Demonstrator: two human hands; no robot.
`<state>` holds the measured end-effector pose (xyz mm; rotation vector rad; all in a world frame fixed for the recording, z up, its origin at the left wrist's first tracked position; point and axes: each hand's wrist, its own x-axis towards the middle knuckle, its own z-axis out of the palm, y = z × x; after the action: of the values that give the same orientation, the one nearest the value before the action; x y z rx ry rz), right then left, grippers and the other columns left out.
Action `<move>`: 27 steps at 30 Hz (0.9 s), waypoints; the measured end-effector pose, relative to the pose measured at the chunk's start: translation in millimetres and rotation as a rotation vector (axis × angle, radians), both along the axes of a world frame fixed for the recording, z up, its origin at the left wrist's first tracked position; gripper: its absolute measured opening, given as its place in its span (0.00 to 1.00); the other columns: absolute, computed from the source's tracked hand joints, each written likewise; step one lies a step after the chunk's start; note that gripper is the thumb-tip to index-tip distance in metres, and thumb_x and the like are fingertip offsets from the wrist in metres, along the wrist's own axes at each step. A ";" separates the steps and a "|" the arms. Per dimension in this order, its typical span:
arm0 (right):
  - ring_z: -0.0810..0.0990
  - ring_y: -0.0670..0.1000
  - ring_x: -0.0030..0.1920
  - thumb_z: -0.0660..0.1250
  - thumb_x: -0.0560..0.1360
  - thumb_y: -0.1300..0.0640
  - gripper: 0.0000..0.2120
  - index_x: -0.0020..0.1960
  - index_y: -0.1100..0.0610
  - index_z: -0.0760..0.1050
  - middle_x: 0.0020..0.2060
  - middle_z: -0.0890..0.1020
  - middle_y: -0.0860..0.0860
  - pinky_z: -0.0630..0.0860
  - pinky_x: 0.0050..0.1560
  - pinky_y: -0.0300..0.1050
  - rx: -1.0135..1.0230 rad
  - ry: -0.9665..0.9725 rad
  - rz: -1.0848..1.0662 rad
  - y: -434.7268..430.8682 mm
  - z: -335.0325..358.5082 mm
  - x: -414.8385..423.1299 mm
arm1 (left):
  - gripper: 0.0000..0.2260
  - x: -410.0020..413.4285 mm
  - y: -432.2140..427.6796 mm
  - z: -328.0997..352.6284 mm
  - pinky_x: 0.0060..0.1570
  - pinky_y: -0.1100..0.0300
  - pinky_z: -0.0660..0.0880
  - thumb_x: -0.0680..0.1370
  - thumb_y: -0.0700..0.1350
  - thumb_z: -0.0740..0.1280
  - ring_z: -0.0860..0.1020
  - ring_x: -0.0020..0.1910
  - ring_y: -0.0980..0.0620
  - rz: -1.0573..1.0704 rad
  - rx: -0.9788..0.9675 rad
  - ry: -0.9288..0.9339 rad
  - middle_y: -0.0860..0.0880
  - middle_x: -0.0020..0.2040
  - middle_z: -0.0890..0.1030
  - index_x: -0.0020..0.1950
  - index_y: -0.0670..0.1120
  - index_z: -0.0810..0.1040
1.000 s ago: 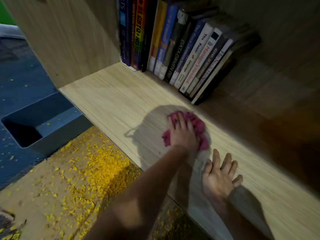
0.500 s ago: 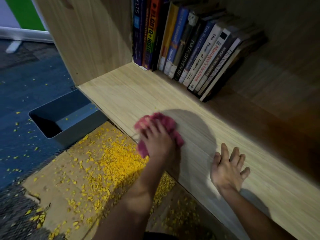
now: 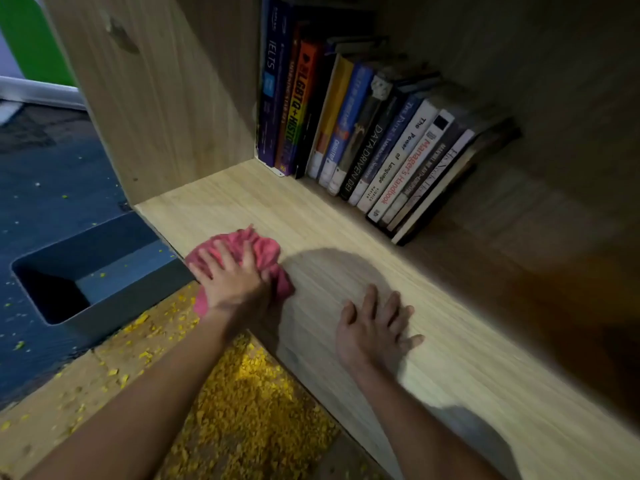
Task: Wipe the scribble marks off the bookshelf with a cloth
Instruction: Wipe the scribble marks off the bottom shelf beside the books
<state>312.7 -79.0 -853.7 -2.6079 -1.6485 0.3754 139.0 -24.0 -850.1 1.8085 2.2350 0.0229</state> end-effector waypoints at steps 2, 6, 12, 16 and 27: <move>0.36 0.61 0.75 0.41 0.81 0.43 0.27 0.78 0.47 0.39 0.77 0.38 0.55 0.40 0.69 0.71 -0.023 -0.001 -0.020 0.2 -3.9 1.9 | 0.36 28.5 -2.6 -2.3 0.71 0.38 0.40 0.73 0.64 0.39 0.46 0.76 0.33 -0.149 0.035 -0.023 0.36 0.78 0.48 0.79 0.50 0.50; 0.34 0.63 0.75 0.42 0.82 0.46 0.27 0.77 0.47 0.36 0.76 0.35 0.54 0.42 0.68 0.72 -0.106 -0.026 -0.021 2.6 -2.9 -0.3 | 0.30 77.5 15.8 -1.6 0.73 0.42 0.38 0.78 0.67 0.45 0.44 0.77 0.39 -0.522 0.074 -0.072 0.43 0.79 0.47 0.78 0.57 0.53; 0.39 0.61 0.76 0.33 0.74 0.37 0.33 0.77 0.45 0.38 0.78 0.41 0.55 0.38 0.66 0.74 -0.115 -0.062 -0.050 7.8 -17.3 1.6 | 0.34 91.0 94.6 -4.0 0.75 0.47 0.43 0.73 0.72 0.48 0.48 0.77 0.49 -0.855 0.080 -0.135 0.50 0.79 0.53 0.77 0.59 0.56; 0.66 0.63 0.65 0.53 0.67 0.44 0.28 0.66 0.50 0.67 0.63 0.76 0.62 0.58 0.55 0.77 0.166 -0.083 -0.066 18.4 -23.4 -4.4 | 0.31 103.5 135.7 -3.9 0.75 0.47 0.46 0.77 0.68 0.53 0.50 0.77 0.49 -0.780 0.163 -0.156 0.50 0.78 0.56 0.76 0.55 0.59; 0.32 0.59 0.75 0.39 0.79 0.39 0.28 0.76 0.41 0.34 0.76 0.33 0.52 0.37 0.68 0.70 -0.180 -0.024 -0.079 18.6 -1.6 2.7 | 0.28 72.7 163.7 -6.1 0.73 0.45 0.52 0.77 0.66 0.54 0.57 0.74 0.50 -0.589 0.154 -0.190 0.49 0.75 0.61 0.75 0.55 0.60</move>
<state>315.5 -60.5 -855.2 -2.8069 -1.5818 0.5134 211.7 139.7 -856.2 2.3642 1.5439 0.2455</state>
